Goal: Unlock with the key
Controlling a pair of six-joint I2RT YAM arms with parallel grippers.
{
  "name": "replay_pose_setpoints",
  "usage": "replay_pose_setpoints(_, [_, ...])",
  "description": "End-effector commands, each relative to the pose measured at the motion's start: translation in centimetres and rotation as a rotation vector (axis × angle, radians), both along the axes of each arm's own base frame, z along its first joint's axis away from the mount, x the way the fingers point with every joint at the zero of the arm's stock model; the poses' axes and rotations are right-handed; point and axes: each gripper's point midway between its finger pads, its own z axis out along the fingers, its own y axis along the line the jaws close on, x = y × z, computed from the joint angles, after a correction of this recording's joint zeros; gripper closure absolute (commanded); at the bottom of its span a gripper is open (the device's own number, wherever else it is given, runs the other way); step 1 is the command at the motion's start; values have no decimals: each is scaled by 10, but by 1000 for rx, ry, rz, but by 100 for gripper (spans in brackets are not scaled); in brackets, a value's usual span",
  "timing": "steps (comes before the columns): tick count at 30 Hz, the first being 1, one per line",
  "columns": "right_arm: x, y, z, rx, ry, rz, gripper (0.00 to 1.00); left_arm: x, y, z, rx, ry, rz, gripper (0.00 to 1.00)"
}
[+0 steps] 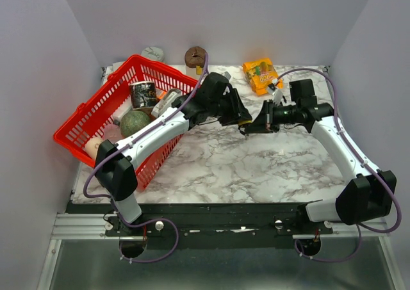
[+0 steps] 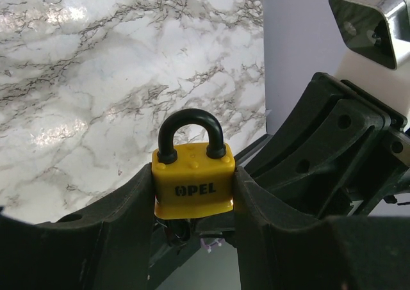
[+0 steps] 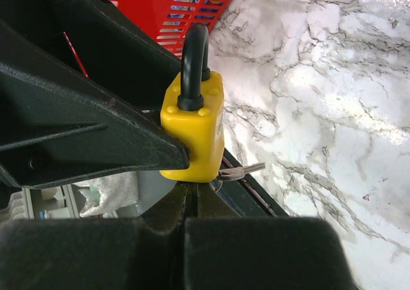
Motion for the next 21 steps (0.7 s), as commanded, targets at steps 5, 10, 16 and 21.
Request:
replay_pose_setpoints(5, [32, -5, 22, 8, -168, -47, 99, -34, -13, 5, -3, 44, -119, 100])
replay_pose_setpoints(10, [42, -14, 31, -25, -284, -125, 99, -34, -14, 7, -11, 35, -125, 100])
replay_pose_setpoints(16, [53, -15, 64, 57, -454, -219, 99, -34, -20, 7, -12, 36, -144, 100])
replay_pose_setpoints(21, [62, -13, 83, 123, -525, -262, 99, -35, -24, 10, -18, 36, -160, 100])
